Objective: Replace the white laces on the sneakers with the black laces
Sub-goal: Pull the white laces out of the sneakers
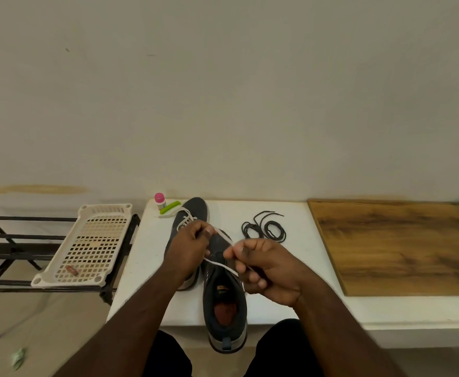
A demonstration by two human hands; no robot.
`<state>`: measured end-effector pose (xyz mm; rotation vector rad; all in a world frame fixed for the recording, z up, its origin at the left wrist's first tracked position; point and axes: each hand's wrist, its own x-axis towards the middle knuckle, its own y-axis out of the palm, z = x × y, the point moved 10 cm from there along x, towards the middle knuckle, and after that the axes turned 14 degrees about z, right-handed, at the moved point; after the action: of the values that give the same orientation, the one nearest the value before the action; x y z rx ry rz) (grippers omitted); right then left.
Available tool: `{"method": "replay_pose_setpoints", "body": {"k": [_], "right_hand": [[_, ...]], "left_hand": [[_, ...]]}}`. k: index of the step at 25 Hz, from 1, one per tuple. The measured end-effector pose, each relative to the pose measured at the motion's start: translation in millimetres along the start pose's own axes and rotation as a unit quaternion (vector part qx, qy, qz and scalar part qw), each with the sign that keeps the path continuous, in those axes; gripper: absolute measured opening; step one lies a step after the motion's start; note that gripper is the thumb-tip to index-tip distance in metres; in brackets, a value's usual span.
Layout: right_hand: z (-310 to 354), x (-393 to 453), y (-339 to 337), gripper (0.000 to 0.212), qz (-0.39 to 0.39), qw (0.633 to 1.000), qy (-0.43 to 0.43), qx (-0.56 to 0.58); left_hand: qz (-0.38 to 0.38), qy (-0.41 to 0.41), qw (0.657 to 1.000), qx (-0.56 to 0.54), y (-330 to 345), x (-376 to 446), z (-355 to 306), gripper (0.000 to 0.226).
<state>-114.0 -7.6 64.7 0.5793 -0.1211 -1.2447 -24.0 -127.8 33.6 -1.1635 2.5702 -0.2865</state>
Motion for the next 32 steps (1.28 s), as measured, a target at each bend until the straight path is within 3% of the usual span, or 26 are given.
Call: {"method": "replay_pose_setpoints", "body": {"k": [2, 3, 4, 5, 6, 7, 8, 10, 11, 12, 14, 15, 16, 17, 18, 19, 20, 22, 23, 25, 26, 27, 28, 29, 30, 32], "right_hand": [[33.9, 6.1, -4.2, 0.018, -0.071, 0.974, -0.171, 0.128], [48.5, 3.8, -21.9, 0.016, -0.154, 0.956, -0.234, 0.093], [62.7, -4.8, -42.9, 0.015, -0.266, 0.928, -0.25, -0.072], [74.3, -7.3, -45.1, 0.017, -0.328, 0.877, -0.186, -0.299], [70.6, 1.3, -42.6, 0.018, -0.32, 0.818, -0.077, -0.471], [55.7, 9.0, -45.0, 0.02, -0.279, 0.787, 0.019, -0.55], [37.2, 8.6, -49.3, 0.021, -0.24, 0.821, 0.068, -0.513], [5.2, 4.4, -31.7, 0.024, -0.147, 0.956, 0.083, -0.24], [0.6, 6.6, -12.9, 0.024, -0.097, 0.989, 0.053, -0.098], [8.5, 7.8, 3.7, 0.024, -0.059, 0.998, -0.003, 0.026], [36.0, 7.7, 4.5, 0.025, -0.086, 0.976, -0.136, 0.148], [50.3, 4.4, -9.0, 0.025, -0.15, 0.967, -0.184, 0.091], [65.1, -2.3, -25.1, 0.024, -0.241, 0.951, -0.184, -0.068], [78.8, -7.8, -31.0, 0.022, -0.304, 0.903, -0.134, -0.271], [78.8, -5.7, -31.3, 0.021, -0.305, 0.848, -0.05, -0.431], [68.8, -3.2, -34.0, 0.022, -0.277, 0.818, 0.033, -0.502], [54.1, -3.8, -36.2, 0.024, -0.235, 0.853, 0.075, -0.461], [24.8, -2.3, -12.8, 0.029, -0.114, 0.973, 0.083, -0.184], [29.9, 0.7, 10.0, 0.028, -0.05, 0.996, 0.027, -0.062], [61.6, 3.2, 24.7, 0.023, -0.037, 0.988, -0.131, 0.074], [78.8, 2.3, 13.0, 0.019, -0.094, 0.976, -0.194, 0.041], [94.7, -2.5, -4.7, 0.017, -0.198, 0.952, -0.21, -0.102], [105.2, -9.3, -17.5, 0.016, -0.284, 0.9, -0.163, -0.287], [99.4, -7.7, -26.5, 0.018, -0.302, 0.844, -0.065, -0.438], [85.3, -5.8, -32.3, 0.021, -0.273, 0.822, 0.025, -0.499], [37.3, -4.4, -25.1, 0.029, -0.137, 0.93, 0.106, -0.326]], "left_hand": [[0.108, 0.024, 0.994, 0.011, 39.0, -6.4, -1.0, 0.017], [0.149, 0.027, 0.987, 0.047, 55.2, -13.8, -4.5, 0.018], [0.166, 0.031, 0.982, 0.09, 62.9, -18.0, -8.1, 0.02], [0.157, 0.036, 0.98, 0.118, 59.9, -19.7, -14.9, 0.02], [0.134, 0.044, 0.982, 0.125, 49.8, -18.4, -22.2, 0.019], [0.108, 0.062, 0.985, 0.122, 36.9, -19.5, -33.1, 0.018], [0.078, 0.08, 0.987, 0.114, 21.9, -18.0, -38.8, 0.017], [0.033, 0.103, 0.993, 0.051, 1.8, -17.4, -50.1, 0.017], [0.034, 0.1, 0.994, -0.01, 2.3, -14.9, -45.6, 0.018], [0.053, 0.095, 0.991, -0.074, 11.2, -14.6, -41.9, 0.018], [0.104, 0.073, 0.988, -0.089, 38.4, -15.6, -28.5, 0.019], [0.133, 0.062, 0.989, -0.027, 50.4, -18.1, -24.0, 0.022], [0.164, 0.054, 0.984, 0.047, 60.2, -21.2, -20.6, 0.025], [0.177, 0.06, 0.976, 0.108, 63.1, -23.5, -25.2, 0.027], [0.169, 0.069, 0.974, 0.135, 57.1, -22.7, -33.5, 0.025], [0.145, 0.084, 0.977, 0.133, 44.7, -23.6, -47.2, 0.021], [0.101, 0.099, 0.982, 0.121, 26.0, -22.3, -58.1, 0.018], [0.024, 0.124, 0.991, 0.033, -5.5, -22.4, -69.4, 0.017], [0.026, 0.125, 0.991, -0.035, -6.8, -22.3, -69.6, 0.016], [0.1, 0.106, 0.984, -0.101, 24.9, -27.0, -63.2, 0.022], [0.146, 0.079, 0.984, -0.061, 47.4, -31.1, -55.4, 0.026], [0.184, 0.061, 0.981, 0.015, 63.0, -34.5, -49.8, 0.028], [0.193, 0.062, 0.975, 0.087, 66.9, -33.3, -49.4, 0.026], [0.172, 0.079, 0.973, 0.129, 58.8, -30.5, -56.2, 0.021], [0.127, 0.1, 0.977, 0.14, 40.8, -26.7, -64.0, 0.015], [0.031, 0.128, 0.987, 0.088, 0.2, -24.7, -78.0, 0.018]]}}
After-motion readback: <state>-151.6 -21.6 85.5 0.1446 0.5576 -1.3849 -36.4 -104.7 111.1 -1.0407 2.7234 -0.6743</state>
